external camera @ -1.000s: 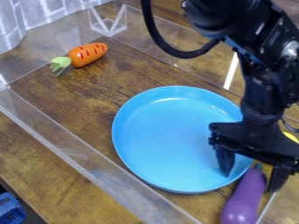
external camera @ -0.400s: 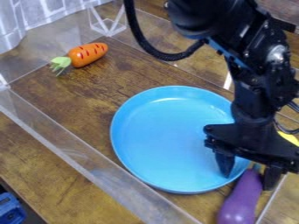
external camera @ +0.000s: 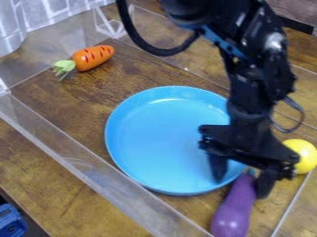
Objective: Remove the lemon from the blue tray and put it on the table
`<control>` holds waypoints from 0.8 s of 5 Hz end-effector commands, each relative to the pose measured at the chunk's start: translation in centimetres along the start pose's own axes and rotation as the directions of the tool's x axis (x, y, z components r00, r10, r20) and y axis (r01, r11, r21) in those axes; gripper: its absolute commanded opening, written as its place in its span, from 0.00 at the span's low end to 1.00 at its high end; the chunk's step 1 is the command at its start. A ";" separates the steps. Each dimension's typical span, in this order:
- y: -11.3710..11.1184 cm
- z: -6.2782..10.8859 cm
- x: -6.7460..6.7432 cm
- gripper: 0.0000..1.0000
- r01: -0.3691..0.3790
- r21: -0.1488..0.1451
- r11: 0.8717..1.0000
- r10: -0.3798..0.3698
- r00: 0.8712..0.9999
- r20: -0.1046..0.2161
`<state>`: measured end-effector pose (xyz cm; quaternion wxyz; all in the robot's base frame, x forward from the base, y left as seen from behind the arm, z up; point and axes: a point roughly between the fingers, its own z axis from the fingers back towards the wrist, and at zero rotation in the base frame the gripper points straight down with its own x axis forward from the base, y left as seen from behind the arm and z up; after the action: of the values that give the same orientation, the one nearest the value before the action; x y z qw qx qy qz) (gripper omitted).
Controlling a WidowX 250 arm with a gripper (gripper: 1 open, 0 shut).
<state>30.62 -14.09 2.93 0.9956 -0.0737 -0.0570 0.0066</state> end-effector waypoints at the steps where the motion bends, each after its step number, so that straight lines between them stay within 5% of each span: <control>1: -0.1 2.4 2.1 1.00 0.027 -0.031 0.999 -0.024 0.997 0.076; 2: 0.4 2.5 2.2 0.00 -0.020 -0.020 1.000 0.021 0.996 0.083; 3: 0.8 3.1 2.2 0.00 -0.064 -0.018 0.998 0.065 0.994 0.090; 4: -0.2 3.4 2.1 1.00 -0.068 -0.032 0.997 0.070 0.994 0.086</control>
<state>31.41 -13.04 3.84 0.9942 -0.0744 -0.0586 0.0501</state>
